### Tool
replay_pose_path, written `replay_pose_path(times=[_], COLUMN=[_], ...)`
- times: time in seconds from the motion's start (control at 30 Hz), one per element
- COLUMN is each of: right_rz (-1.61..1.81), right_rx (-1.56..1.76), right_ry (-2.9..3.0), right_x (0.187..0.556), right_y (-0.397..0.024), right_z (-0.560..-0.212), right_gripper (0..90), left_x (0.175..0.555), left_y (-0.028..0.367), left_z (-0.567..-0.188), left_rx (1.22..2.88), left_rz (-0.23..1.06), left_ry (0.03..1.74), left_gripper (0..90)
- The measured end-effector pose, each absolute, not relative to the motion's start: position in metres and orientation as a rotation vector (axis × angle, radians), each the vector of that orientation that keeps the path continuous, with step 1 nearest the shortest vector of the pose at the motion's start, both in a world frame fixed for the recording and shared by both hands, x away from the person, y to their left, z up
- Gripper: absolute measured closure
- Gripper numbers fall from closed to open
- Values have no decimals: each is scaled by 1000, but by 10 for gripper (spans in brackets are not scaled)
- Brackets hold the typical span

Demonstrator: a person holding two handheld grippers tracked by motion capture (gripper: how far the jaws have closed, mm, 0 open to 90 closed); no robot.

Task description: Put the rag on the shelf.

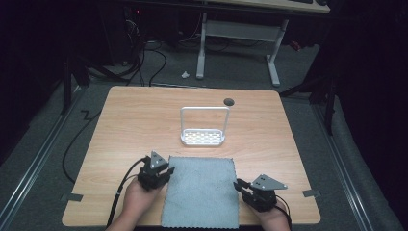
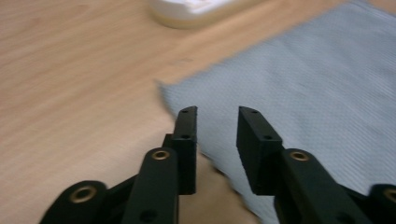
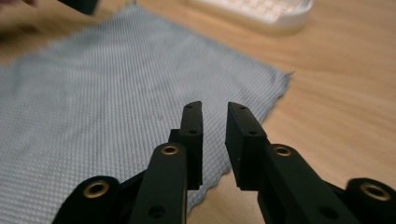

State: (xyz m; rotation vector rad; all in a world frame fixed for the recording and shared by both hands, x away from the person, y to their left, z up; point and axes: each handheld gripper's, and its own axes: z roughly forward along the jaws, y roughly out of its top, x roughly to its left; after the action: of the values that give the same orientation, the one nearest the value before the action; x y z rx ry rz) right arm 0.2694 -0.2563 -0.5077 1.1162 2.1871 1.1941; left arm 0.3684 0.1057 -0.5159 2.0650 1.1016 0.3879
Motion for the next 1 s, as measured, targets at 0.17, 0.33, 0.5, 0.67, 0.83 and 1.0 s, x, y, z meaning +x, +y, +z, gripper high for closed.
replay_pose_path(times=[0.17,0.33,0.5,0.67,0.83,1.0], right_rz=[1175,1116,1101,1090,1032,1024], right_rx=[1133,1155,1167,1153,1148,1319], right_ry=[2136,2145,2135,2169,2184,2166], right_x=[278,292,289,291,309,343], right_y=[-265,-271,-267,-259,-255,-250], right_z=[-508,-512,-512,-513,-510,-513], right_gripper=[759,728,702,669,638,635], left_x=[388,394,398,395,397,396], left_y=[105,99,102,99,101,103], left_z=[-527,-531,-531,-532,-533,-534], left_rx=[2027,2048,2021,2024,2012,2010], left_rz=[363,392,349,371,331,319], left_ry=[1151,1108,1137,1121,1122,1098], left_gripper=[586,631,690,815,891,896])
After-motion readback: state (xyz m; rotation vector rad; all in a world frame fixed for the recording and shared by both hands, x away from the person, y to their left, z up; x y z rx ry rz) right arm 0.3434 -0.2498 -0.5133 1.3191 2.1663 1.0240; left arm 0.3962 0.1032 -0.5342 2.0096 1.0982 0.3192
